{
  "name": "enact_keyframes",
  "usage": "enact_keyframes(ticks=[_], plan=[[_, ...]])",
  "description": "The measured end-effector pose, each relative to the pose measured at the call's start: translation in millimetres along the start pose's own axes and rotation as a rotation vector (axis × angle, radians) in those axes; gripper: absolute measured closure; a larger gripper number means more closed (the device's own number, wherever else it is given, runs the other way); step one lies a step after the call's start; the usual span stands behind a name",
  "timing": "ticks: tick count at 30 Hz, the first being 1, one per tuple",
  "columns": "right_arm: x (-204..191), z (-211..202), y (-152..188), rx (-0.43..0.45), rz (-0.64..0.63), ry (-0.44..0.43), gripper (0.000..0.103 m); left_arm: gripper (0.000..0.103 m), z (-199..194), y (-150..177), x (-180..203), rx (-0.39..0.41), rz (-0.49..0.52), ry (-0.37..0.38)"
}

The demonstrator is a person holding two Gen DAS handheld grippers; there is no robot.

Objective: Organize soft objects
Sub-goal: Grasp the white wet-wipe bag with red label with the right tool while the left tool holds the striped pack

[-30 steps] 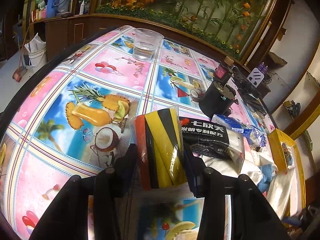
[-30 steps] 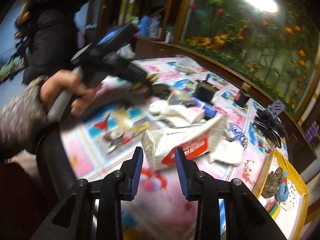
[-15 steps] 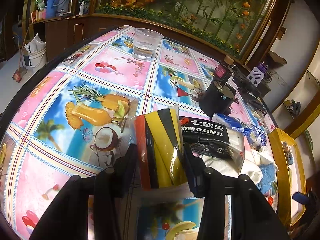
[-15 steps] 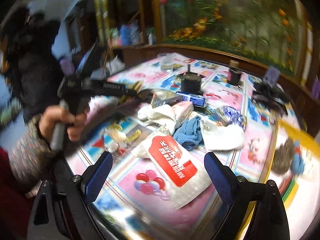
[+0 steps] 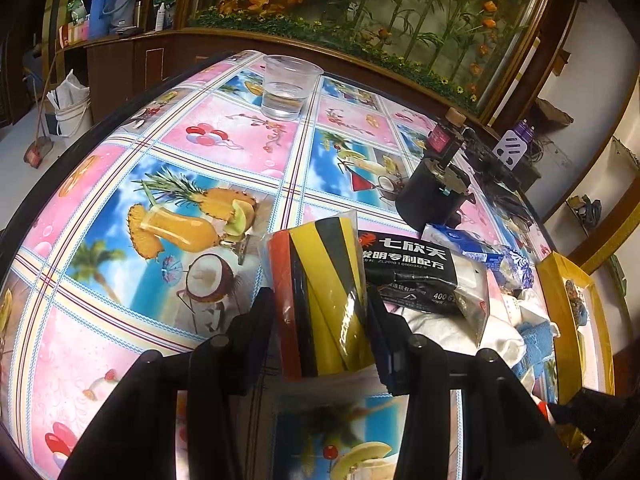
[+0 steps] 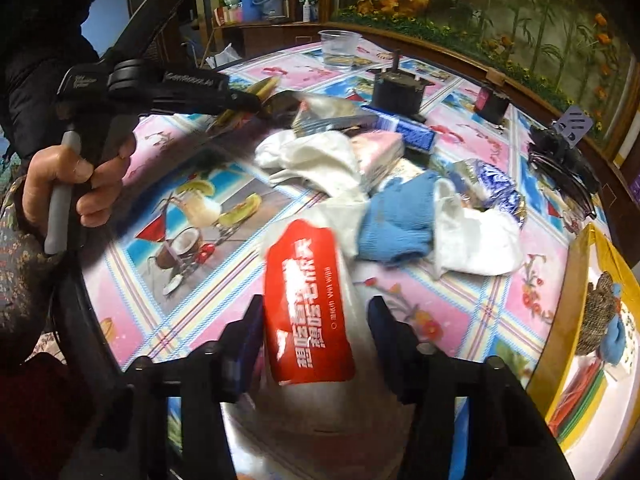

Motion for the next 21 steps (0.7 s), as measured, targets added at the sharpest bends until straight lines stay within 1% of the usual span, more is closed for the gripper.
enact_keyframes(ticks=[3,5,7,10,13,15,19,21], plan=[[-10,-1,1,0.010,-0.007,0.009,0.057,0.059,0,0,0,-0.002,-0.002,0.001],[-11,-5,0,0.036,0.012,0.004,0.059,0.059,-1,0,-1,0.001,-0.004,0.001],[-10,-17,-2,0.101,0.035,-0.017,0.059,0.059,-4,-1,-1,0.013,-0.005,0.009],[-3,-42,-11,0.253,0.096,-0.063,0.059,0.059,-9,-1,1,0.034,0.005,0.021],[6,-54,-24,0.360,0.156,-0.026,0.059,0.059,-15,-1,7,0.060,0.026,0.031],[12,-56,-35,0.405,0.198,0.006,0.059,0.059,-20,0,11,0.082,0.042,0.040],[19,-43,-52,0.471,0.243,0.082,0.059,0.059,-30,2,22,0.135,0.089,0.040],[23,-35,-54,0.490,0.272,0.090,0.059,0.059,-35,4,28,0.167,0.120,0.039]])
Point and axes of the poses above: each gripper's, at about its wrist camera, not at the fingertips, and z roughly the way its jaws point, x to its right, y to its underside, the point moved 1 cm from there along z, roughly the way its jaws point, and after that the axes turned 6 degrees about -x, right-handed, at the moved point
